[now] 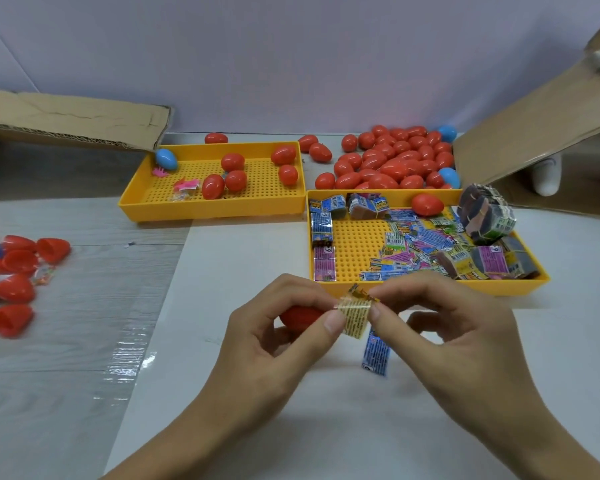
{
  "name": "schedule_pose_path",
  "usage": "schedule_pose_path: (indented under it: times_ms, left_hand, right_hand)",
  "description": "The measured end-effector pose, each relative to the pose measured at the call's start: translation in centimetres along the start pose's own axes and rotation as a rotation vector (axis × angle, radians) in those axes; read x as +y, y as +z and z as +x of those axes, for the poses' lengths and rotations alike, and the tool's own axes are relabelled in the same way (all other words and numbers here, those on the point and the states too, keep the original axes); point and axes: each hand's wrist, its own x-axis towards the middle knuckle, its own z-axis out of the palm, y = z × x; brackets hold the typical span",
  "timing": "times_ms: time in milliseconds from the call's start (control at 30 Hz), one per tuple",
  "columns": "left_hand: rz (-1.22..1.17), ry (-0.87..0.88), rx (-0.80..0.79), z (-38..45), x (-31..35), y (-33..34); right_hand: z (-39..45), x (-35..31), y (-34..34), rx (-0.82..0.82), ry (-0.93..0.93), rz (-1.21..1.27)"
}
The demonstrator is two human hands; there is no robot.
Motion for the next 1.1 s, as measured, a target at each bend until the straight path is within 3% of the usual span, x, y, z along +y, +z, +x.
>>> schedule_pose_path:
  times_ms: [267, 767, 867, 1100]
  left_hand:
    - [0.054, 0.099, 0.030, -0.2, 0.4, 0.1]
    - [-0.231, -0.066, 0.016, 0.0, -0.3, 0.0]
    - [-0.236, -0.099, 0.012, -0.1, -0.3, 0.0]
    - [-0.197, -0.170, -0.036, -0.1, -0.1, 0.0]
  right_hand:
    - [0.2, -0.1, -0.5, -0.071, -0.227, -0.147]
    - [-0.3, 0.5, 0.7, -0.106, 0.125, 0.185]
    - [-0.2, 0.5, 0.6, -0.026, 0.091, 0.139]
    - [-0.2, 0.1, 0.3, -0.085, -0.057, -0.057]
